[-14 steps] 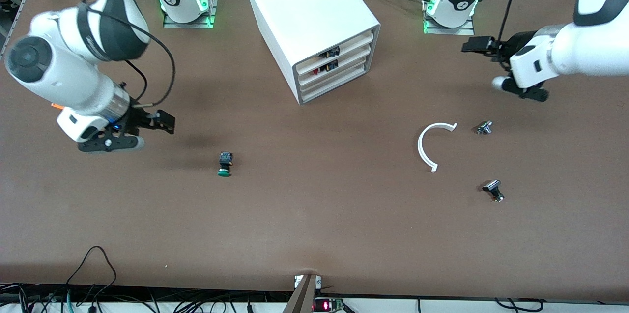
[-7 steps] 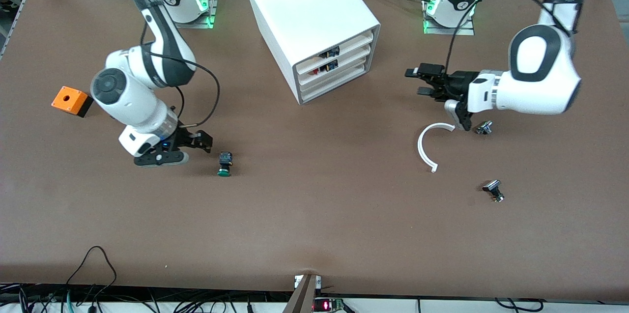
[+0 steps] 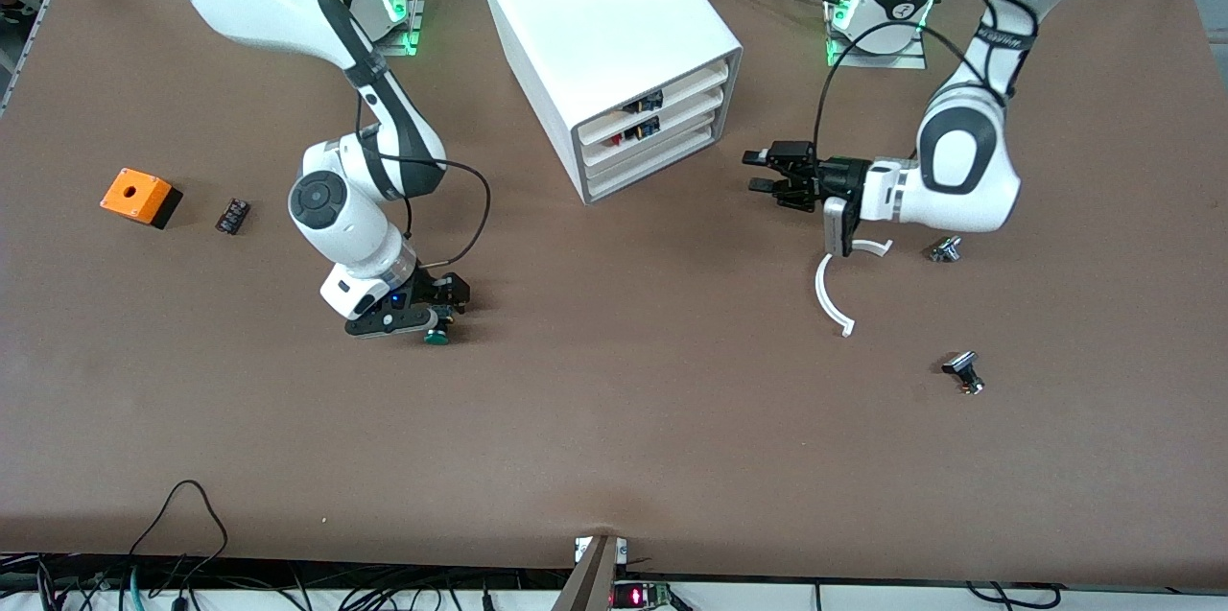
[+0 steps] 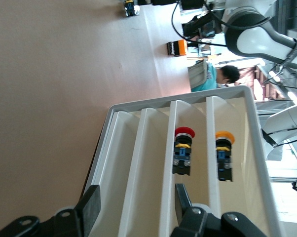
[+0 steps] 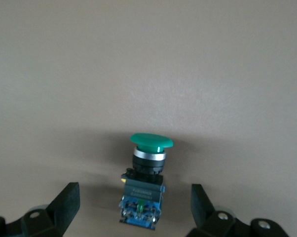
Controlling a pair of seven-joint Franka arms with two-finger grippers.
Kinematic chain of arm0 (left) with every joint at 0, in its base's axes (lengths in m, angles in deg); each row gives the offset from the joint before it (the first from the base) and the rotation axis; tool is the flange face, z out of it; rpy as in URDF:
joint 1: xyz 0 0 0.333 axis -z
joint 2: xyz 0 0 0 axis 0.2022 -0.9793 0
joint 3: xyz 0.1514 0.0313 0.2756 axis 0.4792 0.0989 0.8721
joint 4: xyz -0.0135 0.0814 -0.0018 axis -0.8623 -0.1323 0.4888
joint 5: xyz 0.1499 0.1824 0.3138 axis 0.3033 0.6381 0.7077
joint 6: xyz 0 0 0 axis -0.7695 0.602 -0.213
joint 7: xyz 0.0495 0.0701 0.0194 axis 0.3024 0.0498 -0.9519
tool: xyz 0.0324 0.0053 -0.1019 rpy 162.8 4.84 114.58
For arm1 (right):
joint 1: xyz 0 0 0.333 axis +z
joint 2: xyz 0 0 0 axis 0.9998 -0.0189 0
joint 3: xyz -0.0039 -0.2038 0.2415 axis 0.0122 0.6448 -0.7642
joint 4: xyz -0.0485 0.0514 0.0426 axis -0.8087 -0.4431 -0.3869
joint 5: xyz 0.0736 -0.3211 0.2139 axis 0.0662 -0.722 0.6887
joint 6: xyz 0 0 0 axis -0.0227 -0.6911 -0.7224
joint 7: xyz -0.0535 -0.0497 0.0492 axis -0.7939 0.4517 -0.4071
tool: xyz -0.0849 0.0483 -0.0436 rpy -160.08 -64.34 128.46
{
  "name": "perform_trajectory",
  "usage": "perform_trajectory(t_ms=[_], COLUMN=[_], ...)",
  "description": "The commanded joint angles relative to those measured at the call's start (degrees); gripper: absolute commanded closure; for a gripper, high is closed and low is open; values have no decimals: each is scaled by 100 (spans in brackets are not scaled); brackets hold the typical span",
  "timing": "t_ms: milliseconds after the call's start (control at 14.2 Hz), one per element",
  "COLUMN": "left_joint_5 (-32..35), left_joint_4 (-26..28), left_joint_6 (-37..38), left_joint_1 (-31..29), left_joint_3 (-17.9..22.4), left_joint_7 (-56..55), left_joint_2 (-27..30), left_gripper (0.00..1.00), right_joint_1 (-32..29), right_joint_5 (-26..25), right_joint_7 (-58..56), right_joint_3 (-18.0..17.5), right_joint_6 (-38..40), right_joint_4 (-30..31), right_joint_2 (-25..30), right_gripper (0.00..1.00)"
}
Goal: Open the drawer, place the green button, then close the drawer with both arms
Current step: 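Pull the drawer open with the left gripper while the right gripper lifts the button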
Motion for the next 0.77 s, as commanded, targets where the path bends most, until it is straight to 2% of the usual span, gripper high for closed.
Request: perform_trajectory(t_ms=[0, 211, 563, 633, 704], left_joint_5=[-278, -295, -330, -331, -331], left_joint_4=[-100, -91, -83, -83, -83], left_joint_6=[-28, -10, -10, -10, -10], left_joint_1=[-8, -8, 1, 1, -8], left_joint_3=[-207, -488, -664, -700, -761], left_joint_7=[513, 558, 558, 558, 558], left_joint_2=[-479, -716, -1060, -1130, -1183], left_gripper=[42, 56, 57, 57, 57], right_joint_1=[30, 39, 101, 83, 75], right_joint_5=[69, 60, 69, 69, 78], right_joint_7=[-44, -53, -35, -52, -44], right_joint_3=[33, 33, 42, 42, 42], right_joint_6=[-47, -47, -21, 40, 224], right_joint_4=[-8, -17, -70, -87, -166], right_joint_2=[-57, -144, -145, -127, -110], right_gripper=[6, 40, 94, 100, 100])
